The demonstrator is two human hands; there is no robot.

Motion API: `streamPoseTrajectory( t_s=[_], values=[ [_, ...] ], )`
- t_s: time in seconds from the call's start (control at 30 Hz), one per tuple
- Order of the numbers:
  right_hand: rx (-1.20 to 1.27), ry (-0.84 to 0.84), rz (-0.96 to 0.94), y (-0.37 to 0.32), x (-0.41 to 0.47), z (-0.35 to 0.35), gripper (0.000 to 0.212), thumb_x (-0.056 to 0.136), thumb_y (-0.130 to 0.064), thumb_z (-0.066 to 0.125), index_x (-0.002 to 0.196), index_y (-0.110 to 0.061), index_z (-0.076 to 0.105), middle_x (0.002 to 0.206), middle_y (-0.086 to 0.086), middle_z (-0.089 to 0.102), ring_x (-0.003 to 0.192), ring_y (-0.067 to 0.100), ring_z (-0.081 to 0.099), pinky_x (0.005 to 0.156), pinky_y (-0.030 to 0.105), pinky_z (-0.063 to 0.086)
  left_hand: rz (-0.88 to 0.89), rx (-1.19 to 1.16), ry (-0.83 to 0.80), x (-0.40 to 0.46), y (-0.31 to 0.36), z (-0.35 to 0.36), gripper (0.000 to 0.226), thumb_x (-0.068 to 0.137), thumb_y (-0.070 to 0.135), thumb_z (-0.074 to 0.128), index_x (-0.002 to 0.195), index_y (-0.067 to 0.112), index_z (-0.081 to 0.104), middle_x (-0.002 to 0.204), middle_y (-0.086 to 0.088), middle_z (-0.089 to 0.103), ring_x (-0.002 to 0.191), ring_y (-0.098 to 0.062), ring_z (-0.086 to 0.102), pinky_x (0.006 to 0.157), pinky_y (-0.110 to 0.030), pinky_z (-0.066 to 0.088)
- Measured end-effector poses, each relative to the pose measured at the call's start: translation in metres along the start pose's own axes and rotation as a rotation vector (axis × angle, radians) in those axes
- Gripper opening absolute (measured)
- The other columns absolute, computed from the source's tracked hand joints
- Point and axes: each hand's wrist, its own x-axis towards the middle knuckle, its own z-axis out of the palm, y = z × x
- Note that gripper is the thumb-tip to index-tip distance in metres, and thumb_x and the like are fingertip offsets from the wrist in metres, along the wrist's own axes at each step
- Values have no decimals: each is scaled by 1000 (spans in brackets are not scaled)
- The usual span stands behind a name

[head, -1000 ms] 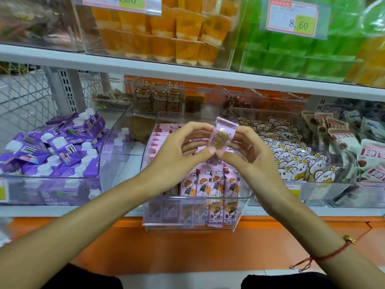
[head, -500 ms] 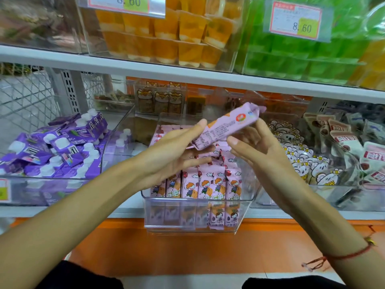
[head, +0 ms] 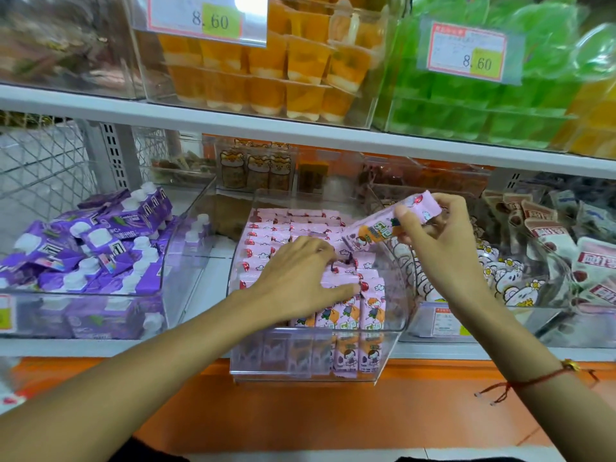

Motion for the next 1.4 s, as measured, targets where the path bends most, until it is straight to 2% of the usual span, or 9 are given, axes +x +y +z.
streamPoseTrajectory(
  t_s=[0.07, 0.17, 0.33, 0.5, 0.6, 0.7, 0.97, 1.2, 1.4],
  values=[
    [-110, -65, -57, 2, 2, 4, 30, 90, -25, 64, 109, -17, 43, 88, 1, 63, 84, 19, 67, 79, 41, 54, 42, 61, -15, -3, -3, 0, 68, 84, 71, 42, 136, 26, 48, 144, 3, 40, 132, -16, 30, 105, -32, 26],
    [-244, -169, -171, 4, 5, 7, 27, 91, -24, 63, 108, -16, 44, 81, -10, 61, 66, -3, 59, 60, 16, 45, 70, 48, 27, -10, -6, -1, 65, 83, 72, 46, 134, 32, 49, 147, 6, 36, 136, -14, 25, 108, -30, 23],
    [-393, -473, -214, -11, 17, 3, 26, 88, -27, 65, 99, -13, 46, 85, -2, 70, 76, 15, 68, 73, 32, 51, 87, 37, 34, -18, -7, -2, 62, 83, 71, 46, 135, 38, 47, 146, 8, 37, 133, -12, 28, 105, -29, 25],
    [-685, -577, -357, -26, 40, 10, 28, 81, -32, 74, 91, -14, 55, 83, -2, 66, 74, 19, 63, 67, 34, 45, 87, 10, 24, -20, -8, -4, 58, 84, 70, 45, 135, 42, 46, 141, 11, 40, 128, -11, 32, 102, -29, 30],
    [-863, -702, -385, -22, 42, 21, 27, 82, -38, 72, 93, -15, 63, 95, 6, 66, 88, 24, 61, 69, 31, 42, 81, 4, 38, -20, -8, -4, 58, 84, 70, 45, 134, 41, 48, 138, 11, 43, 124, -11, 34, 99, -28, 31],
    [-1117, -755, -478, -6, 30, 38, 31, 89, -45, 60, 109, -22, 67, 117, 4, 59, 112, 23, 53, 87, 34, 44, 79, 6, 51, -21, -7, -3, 61, 85, 69, 46, 136, 35, 47, 139, 12, 42, 125, -10, 33, 99, -28, 31],
    [-1033, -635, -543, -9, 21, 25, 24, 90, -38, 59, 112, -30, 66, 115, -3, 61, 112, 18, 50, 88, 32, 39, 88, -116, 109, -25, -9, -13, 31, 86, 51, 60, 114, 37, 60, 118, 17, 57, 108, -6, 41, 81, -25, 34],
    [-1097, -571, -562, 1, 1, 26, 26, 92, -46, 53, 105, -31, 69, 109, -6, 64, 106, 17, 48, 88, 33, 32, 147, -71, 0, -26, -6, -12, 33, 96, 41, 48, 128, 36, 57, 120, 16, 61, 103, -6, 46, 81, -23, 33],
    [-991, -406, -654, 10, -7, 27, 21, 95, -30, 54, 98, -15, 69, 109, 4, 62, 103, 26, 50, 80, 37, 35, 150, -72, -11, -26, -8, -11, 32, 95, 44, 48, 125, 37, 58, 119, 16, 62, 105, -8, 46, 88, -29, 40]
  ],
)
